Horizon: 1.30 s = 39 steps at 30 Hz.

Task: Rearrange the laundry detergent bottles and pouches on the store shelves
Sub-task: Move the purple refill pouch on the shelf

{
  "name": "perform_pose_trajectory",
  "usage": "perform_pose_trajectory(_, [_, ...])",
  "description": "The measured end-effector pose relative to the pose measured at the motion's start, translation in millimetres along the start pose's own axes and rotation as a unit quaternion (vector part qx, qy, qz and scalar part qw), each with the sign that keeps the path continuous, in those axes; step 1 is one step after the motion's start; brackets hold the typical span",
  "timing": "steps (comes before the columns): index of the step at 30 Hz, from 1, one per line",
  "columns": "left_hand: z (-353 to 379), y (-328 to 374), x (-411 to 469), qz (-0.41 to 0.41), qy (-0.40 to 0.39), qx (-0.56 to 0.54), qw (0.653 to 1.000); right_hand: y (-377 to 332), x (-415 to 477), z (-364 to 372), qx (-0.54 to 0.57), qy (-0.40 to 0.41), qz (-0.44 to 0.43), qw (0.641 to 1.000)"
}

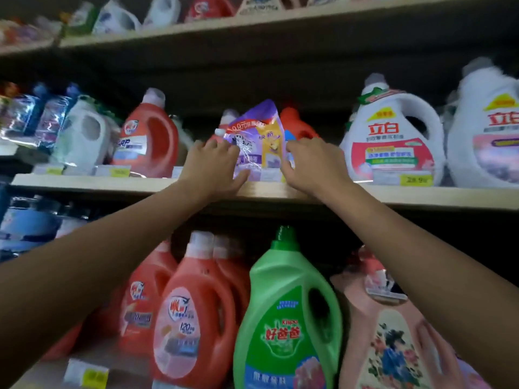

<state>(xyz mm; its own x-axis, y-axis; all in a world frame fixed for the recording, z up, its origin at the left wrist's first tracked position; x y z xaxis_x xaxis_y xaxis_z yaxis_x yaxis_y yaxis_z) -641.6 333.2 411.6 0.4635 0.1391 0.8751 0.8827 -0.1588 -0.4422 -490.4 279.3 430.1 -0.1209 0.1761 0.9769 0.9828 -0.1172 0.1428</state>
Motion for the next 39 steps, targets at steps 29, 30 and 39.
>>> perform_pose_trajectory(29, [115.3, -37.3, 79.6, 0.101, -0.113, -0.600, 0.786, -4.1, 71.2, 108.5, 0.288, -0.187, 0.214, 0.915])
perform_pose_trajectory(30, [112.9, -38.5, 77.0, 0.098, -0.089, -0.606, 0.784, -3.5, 69.6, 104.6, 0.292, -0.165, 0.225, 0.915])
perform_pose_trajectory(39, [58.7, -61.0, 67.3, -0.015, 0.188, -0.500, 0.845, -28.5, 68.0, 47.3, 0.316, 0.072, 0.222, 0.920])
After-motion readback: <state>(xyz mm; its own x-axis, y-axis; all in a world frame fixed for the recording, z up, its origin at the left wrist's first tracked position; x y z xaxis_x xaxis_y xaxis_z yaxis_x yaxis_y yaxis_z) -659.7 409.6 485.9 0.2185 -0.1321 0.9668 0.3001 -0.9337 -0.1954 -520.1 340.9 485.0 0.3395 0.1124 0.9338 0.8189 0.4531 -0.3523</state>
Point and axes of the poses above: each hand's wrist, its own x-axis towards the middle knuckle, its own z-axis out of the palm, y = z × x, the point moved 6 cm from there along x, towards the middle knuckle, and after that the axes turned 11 degrees about z, right-handed, at the moved point
